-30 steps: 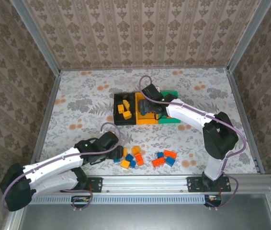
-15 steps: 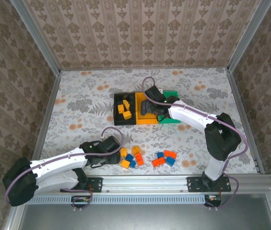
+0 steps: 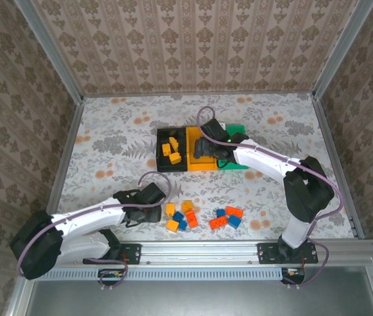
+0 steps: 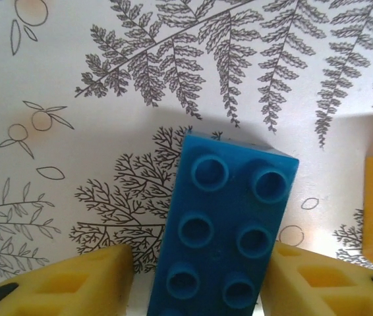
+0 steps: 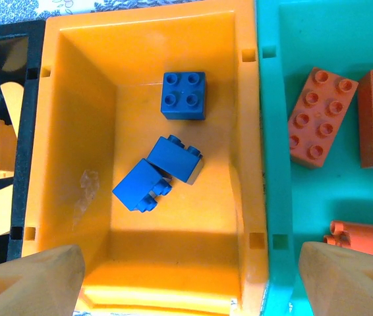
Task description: Sort the legos into containers by color
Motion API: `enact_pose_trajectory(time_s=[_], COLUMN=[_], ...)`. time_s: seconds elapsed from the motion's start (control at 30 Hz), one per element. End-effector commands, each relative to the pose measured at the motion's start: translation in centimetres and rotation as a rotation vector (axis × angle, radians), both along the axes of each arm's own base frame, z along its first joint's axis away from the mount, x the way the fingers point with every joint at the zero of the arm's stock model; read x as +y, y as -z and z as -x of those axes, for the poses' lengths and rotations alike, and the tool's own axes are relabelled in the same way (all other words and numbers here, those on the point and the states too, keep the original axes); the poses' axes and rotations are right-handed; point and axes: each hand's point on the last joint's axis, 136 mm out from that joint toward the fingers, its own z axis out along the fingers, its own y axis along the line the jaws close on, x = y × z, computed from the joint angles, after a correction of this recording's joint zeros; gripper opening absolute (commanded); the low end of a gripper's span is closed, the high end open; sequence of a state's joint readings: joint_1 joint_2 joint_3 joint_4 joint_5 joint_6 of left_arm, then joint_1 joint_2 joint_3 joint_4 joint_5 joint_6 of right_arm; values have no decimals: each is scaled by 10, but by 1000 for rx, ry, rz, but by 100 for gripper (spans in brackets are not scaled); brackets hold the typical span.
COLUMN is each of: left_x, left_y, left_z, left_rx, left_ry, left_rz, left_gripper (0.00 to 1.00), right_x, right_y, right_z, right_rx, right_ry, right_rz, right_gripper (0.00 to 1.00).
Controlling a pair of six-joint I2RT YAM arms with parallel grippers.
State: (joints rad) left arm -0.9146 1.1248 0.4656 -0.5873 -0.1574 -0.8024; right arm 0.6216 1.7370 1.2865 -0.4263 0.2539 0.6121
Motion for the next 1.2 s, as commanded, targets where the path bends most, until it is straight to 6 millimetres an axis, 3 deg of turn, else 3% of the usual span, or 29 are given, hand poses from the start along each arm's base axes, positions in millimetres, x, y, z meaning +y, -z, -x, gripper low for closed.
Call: enact_pose_trajectory(time_s=[0.0,0.17,0.33,0.5,0.67,0.73,0.77,0.9,1.07,1.17], left_x=[-9,-14,-33,-73,-129,-148,-159,-184,-203,-213], left_y=[-2,-8,-50,-118,-153,-154,-152,-147,-133,-127], left_z=[-14,-17,-30,-68,-121,-145,-158,-203,-232,-239], left_rx=[-43,-63,-142,-295,-379,-376,-372,-370,-337,-320], left_ry=[40,52,96,156,201,206,210,209,217,222], left_rz=[-6,11,62,145,224,231,234,213,186,186], left_gripper=[44,29,25,25,25,24,23,23,23,32], right_x=[-8,-11,-18,-32,-54,-62,-67,-81,-96,-99], right_y=[-14,-16,-19,-18,-15,-8,-15,-11,-5,1], right_z=[0,1,10,29,51,60,66,84,104,113], right_rx=[-30,-35,-41,-36,-34,-17,-31,-18,-6,13], right_ry=[32,38,42,58,98,110,113,129,138,129], right_rz=[-30,-36,-52,-68,-73,-60,-71,-59,-48,-50], right_gripper=[86,86,86,86,86,86,86,86,87,87])
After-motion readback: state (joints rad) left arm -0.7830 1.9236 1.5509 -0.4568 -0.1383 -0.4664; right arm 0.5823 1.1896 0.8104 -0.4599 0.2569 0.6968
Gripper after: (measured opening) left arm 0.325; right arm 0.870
